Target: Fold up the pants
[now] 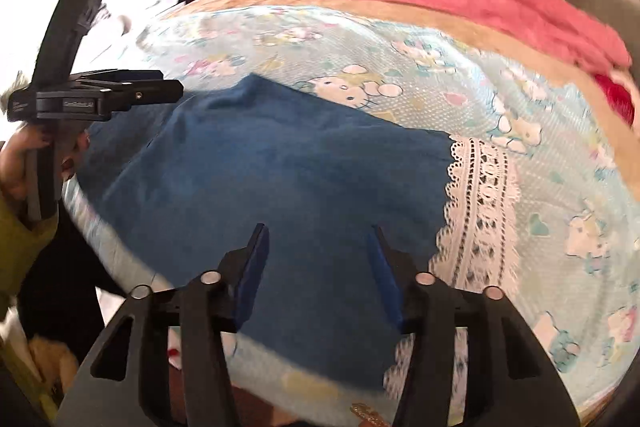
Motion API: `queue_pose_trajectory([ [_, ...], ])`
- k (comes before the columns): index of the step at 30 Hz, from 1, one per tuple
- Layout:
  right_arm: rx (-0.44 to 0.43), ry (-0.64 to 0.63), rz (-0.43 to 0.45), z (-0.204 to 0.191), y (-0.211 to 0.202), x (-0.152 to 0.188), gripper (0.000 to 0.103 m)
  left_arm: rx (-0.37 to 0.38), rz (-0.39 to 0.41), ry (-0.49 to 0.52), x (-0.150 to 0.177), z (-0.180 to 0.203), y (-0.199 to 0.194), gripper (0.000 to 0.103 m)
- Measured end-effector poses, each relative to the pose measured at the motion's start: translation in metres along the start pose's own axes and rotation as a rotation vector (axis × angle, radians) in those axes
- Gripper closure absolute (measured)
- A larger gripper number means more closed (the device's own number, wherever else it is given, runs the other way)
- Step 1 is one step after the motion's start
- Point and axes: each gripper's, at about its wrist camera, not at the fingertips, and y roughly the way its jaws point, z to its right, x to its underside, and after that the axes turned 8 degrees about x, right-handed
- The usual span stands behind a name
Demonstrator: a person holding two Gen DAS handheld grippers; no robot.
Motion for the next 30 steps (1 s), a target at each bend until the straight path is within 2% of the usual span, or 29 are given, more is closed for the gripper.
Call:
queue_pose_trajectory([
  [3,-0.002,0.086,-0.074,0.018,0.026,0.0,0.051,-0.001,-0.043,0.011,-0.018,-0.006,0.023,0.009],
  [4,-0.026,0.156,-0.1,0.028,0.037,0.003,0.051,-0.002,-0.058,0.02,-0.021,-0.007,0.031,0.009],
  [7,-0.109,0.276,-0.069,0.046,0.039,0.012,0.05,0.005,-0.108,0.022,-0.028,-0.016,0.06,0.009],
  [10,-0.139,0.281,-0.047,0.05,0.038,0.018,0.05,0.066,-0.145,-0.015,-0.028,-0.024,0.08,0.012],
  [11,-0.137,0.277,-0.044,0.049,0.037,0.018,0.051,0.081,-0.15,-0.024,-0.027,-0.026,0.084,0.028],
  [12,-0.132,0.272,-0.042,0.049,0.036,0.019,0.05,0.093,-0.158,-0.028,-0.025,-0.026,0.087,0.062],
  [14,-0.124,0.264,-0.04,0.046,0.036,0.019,0.049,0.123,-0.148,-0.027,-0.024,-0.024,0.088,0.096],
  [20,-0.13,0.269,-0.036,0.045,0.037,0.017,0.047,0.151,-0.032,-0.056,-0.035,-0.033,0.073,0.099],
  [24,-0.111,0.256,-0.037,0.041,0.037,0.016,0.047,0.105,-0.089,-0.076,-0.029,-0.039,0.097,0.099],
  [27,-0.106,0.252,-0.033,0.04,0.036,0.015,0.047,0.104,-0.086,-0.061,-0.027,-0.038,0.1,0.097],
  [28,-0.113,0.261,-0.027,0.043,0.034,0.014,0.047,0.11,-0.076,-0.064,-0.027,-0.038,0.097,0.095],
  [30,-0.083,0.293,0.015,0.054,0.021,0.01,0.047,0.122,-0.054,-0.069,-0.027,-0.04,0.086,0.068],
])
